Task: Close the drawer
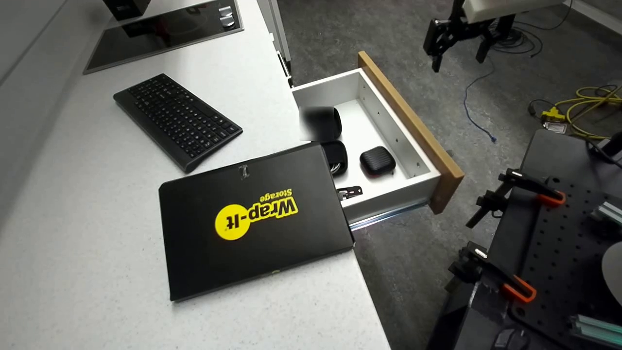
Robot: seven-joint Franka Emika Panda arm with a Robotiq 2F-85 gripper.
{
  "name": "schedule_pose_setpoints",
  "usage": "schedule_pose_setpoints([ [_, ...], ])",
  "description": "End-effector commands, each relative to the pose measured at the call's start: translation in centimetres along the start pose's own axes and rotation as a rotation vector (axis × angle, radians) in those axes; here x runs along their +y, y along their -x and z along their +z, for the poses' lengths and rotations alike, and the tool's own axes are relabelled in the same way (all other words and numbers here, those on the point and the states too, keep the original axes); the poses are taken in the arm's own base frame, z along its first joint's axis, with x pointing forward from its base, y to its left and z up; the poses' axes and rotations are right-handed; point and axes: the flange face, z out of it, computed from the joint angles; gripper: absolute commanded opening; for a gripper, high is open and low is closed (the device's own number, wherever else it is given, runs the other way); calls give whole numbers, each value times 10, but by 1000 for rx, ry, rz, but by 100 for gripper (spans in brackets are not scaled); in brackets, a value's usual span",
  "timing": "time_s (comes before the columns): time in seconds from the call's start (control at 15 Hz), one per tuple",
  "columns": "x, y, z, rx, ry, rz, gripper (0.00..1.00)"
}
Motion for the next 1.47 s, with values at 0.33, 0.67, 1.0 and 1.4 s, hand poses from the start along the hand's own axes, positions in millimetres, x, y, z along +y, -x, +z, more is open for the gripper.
schedule_pose_setpoints([
  [0.33,-67,-62,121,38,122,163,100],
  [0.67,-120,-60,138,-44,53,94,100],
  [1.0,-184,-49,117,-113,-36,-31,100],
  [1.4,-203,-41,109,-119,-20,-61,100],
])
